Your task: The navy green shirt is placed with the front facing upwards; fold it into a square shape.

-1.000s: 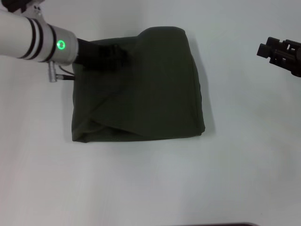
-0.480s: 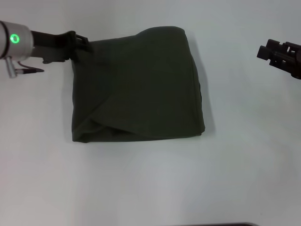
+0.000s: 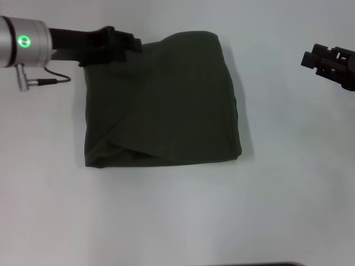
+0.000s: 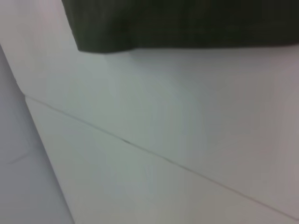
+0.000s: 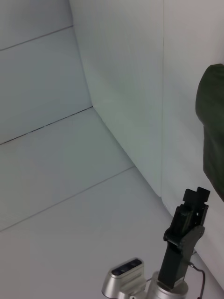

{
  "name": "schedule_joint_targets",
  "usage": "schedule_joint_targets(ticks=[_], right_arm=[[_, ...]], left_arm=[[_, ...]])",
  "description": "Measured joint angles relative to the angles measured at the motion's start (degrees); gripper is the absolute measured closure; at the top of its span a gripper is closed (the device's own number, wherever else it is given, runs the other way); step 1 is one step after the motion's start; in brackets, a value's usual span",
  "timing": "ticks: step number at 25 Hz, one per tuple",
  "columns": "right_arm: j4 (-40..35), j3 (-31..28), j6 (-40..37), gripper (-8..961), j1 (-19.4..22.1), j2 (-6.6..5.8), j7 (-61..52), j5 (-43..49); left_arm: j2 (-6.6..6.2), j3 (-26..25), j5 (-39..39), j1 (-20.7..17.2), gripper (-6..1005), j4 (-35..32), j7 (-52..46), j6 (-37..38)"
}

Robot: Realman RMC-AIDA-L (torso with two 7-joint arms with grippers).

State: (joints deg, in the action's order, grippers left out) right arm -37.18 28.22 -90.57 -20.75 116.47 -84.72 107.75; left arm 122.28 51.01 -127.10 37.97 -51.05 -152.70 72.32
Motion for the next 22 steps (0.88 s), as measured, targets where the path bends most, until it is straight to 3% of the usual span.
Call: schedule_joint_targets(ticks=[8,15,22], right_arm=[[0.0,0.2,0.1,458,0.1,-0.18,0.0,0.0],[0.0,0.2,0.3,457,0.0,-0.24,0.2,0.3],[0.0,0.0,0.9,457,-0.1,-0.18,0.1,1.5]], left_arm=[[-1.94,0.1,-0.8,-0.9,513,3.4,1.7,4.2],[-2.28,-1.1,-7.8,-0.9,512,5.2,-0.1,3.5],[-3.18,-7.0,-9.2,-1.7,512,5.2,0.4,3.8]])
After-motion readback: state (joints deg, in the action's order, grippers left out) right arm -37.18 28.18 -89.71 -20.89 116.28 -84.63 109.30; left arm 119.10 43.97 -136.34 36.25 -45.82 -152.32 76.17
